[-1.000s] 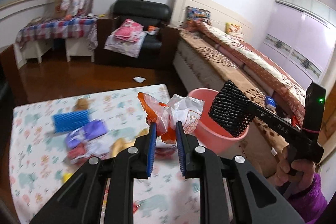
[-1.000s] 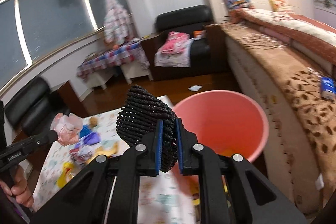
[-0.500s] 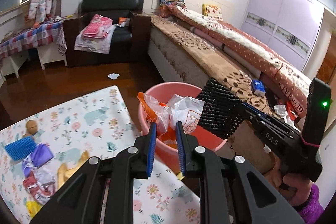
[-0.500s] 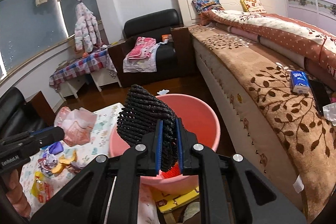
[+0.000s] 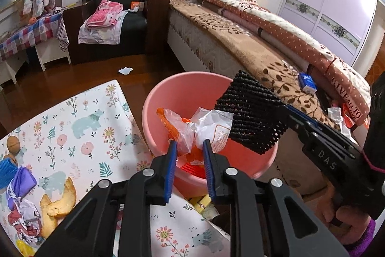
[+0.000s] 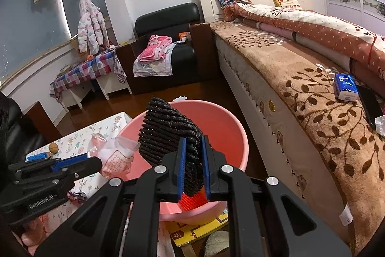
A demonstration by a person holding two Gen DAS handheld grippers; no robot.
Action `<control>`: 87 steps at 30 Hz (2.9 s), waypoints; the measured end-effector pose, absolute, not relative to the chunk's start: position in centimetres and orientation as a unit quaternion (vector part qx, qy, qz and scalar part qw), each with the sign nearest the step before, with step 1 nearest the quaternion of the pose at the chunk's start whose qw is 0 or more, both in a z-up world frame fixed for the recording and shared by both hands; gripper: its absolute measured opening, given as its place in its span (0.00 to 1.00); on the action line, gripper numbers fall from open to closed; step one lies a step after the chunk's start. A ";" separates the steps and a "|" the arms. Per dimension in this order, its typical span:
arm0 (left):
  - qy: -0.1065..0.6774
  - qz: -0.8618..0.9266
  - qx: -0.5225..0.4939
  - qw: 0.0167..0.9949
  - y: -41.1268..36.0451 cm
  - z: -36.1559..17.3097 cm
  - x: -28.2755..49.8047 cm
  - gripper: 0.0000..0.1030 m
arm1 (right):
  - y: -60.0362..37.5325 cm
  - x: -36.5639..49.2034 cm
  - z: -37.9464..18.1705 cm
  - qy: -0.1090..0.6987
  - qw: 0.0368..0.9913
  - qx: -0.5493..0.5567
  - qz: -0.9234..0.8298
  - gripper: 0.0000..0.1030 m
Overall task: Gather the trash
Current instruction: 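Drop the black net and clear bag into the pink bucket with both tools, then move both tools back over the table toward the blue sponge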
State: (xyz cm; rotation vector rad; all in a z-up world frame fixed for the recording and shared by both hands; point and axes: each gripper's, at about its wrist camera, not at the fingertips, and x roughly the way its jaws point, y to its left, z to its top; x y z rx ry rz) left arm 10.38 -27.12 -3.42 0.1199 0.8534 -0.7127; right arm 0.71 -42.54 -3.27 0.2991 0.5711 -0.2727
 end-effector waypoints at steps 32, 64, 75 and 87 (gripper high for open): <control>0.364 -0.329 -0.009 0.872 -20.8 0.3 8.2 0.54 | -37.7 0.2 -1.6 0.270 0.949 0.144 -0.076 0.37; 0.356 -0.151 -0.003 0.922 -0.5 -1.5 5.4 0.56 | -27.1 1.1 -2.5 0.321 0.941 0.094 0.053 0.37; 0.366 -0.109 -0.016 0.924 3.1 -2.7 8.9 0.56 | -26.1 2.1 -3.7 0.342 0.932 0.093 0.073 0.37; 0.383 -0.120 0.039 0.915 4.1 -5.0 16.0 0.56 | -24.5 3.1 -4.9 0.363 0.923 0.072 0.108 0.37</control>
